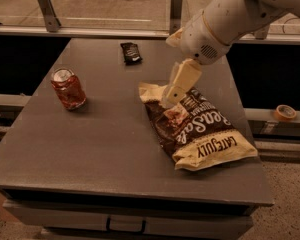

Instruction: Pick coke can

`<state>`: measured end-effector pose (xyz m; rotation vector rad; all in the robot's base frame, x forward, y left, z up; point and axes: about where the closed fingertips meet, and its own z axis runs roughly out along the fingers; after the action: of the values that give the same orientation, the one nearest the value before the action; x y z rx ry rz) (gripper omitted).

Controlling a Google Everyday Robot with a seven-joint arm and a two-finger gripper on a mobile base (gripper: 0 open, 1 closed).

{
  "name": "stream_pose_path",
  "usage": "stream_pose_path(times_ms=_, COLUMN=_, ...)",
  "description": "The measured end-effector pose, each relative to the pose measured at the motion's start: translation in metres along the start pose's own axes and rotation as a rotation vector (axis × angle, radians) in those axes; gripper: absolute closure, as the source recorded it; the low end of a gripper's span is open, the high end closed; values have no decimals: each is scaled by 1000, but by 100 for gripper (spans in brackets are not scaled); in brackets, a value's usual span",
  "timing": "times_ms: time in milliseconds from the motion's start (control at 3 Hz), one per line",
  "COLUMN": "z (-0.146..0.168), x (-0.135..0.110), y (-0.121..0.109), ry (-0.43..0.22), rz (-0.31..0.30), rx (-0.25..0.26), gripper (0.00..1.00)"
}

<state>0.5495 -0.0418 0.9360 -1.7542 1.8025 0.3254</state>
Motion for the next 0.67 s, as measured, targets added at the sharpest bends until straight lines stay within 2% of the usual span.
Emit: stream_pose_path(times_ms=667, z=74, x=-87, y=-16, ry=-276, rz=-14, rx=-56, gripper=0)
